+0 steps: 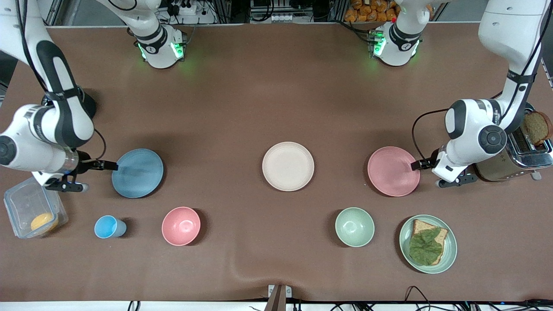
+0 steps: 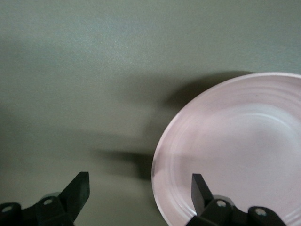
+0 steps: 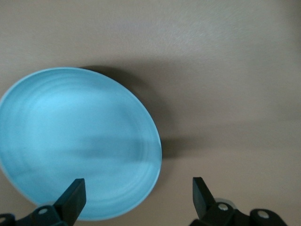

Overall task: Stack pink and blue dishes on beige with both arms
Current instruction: 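Grip the pink and blue plate rims with the left and right grippers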

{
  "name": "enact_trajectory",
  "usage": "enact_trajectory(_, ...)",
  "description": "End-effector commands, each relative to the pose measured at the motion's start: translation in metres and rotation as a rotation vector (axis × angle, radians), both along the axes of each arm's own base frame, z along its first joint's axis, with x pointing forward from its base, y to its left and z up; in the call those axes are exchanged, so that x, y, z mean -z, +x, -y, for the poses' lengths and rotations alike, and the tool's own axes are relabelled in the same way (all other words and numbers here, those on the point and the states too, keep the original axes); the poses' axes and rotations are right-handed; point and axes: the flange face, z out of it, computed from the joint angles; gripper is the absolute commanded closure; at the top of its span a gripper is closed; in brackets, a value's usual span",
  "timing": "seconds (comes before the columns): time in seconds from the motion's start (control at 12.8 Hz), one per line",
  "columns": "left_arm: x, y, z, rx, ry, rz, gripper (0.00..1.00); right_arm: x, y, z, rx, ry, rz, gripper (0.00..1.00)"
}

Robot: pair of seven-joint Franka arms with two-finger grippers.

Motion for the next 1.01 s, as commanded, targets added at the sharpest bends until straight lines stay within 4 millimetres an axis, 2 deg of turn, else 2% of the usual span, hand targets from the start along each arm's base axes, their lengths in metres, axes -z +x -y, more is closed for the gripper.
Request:
enact_trajectory(0.0,0.014,0.002,-0.005,0.011,-0.005,0.013,0.12,0.027,0.003,-0.002,-0.005,0.008,-0.017,0.00)
enact_trajectory(0.16,0.022,0.002,-0.004,0.010,-0.009,0.025,0.22,0.037,0.001,0.000,-0.001,0.011,-0.026,0.01)
enact_trajectory(0.31,0.023,0.002,-0.005,0.007,-0.009,0.027,0.33,0.049,-0.001,0.003,0.005,0.015,-0.037,0.31)
enact_trajectory(0.39,0.027,0.001,-0.005,0.007,-0.010,0.019,0.44,0.055,-0.002,0.003,0.005,0.017,-0.043,0.43)
enact_trajectory(0.47,0.030,0.001,-0.005,0.008,-0.011,0.015,0.55,0.057,-0.003,0.004,0.007,0.017,-0.045,0.48)
enact_trajectory(0.55,0.033,0.002,-0.005,0.008,-0.011,0.013,0.71,0.058,-0.003,0.003,0.005,0.017,-0.045,0.54)
enact_trajectory(0.62,0.033,0.003,-0.004,0.008,-0.012,0.015,0.93,0.060,-0.003,0.003,0.008,0.018,-0.049,0.66)
enact_trajectory(0.7,0.032,0.003,-0.004,0.008,-0.012,0.016,1.00,0.060,-0.003,0.003,0.008,0.018,-0.049,0.83)
enact_trajectory(0.78,0.031,0.003,-0.002,0.010,-0.011,0.016,1.00,0.060,-0.003,0.003,0.008,0.018,-0.049,0.97)
enact_trajectory(0.94,0.020,0.005,0.006,0.025,-0.014,0.032,1.00,0.056,-0.002,0.003,0.007,0.017,-0.043,1.00)
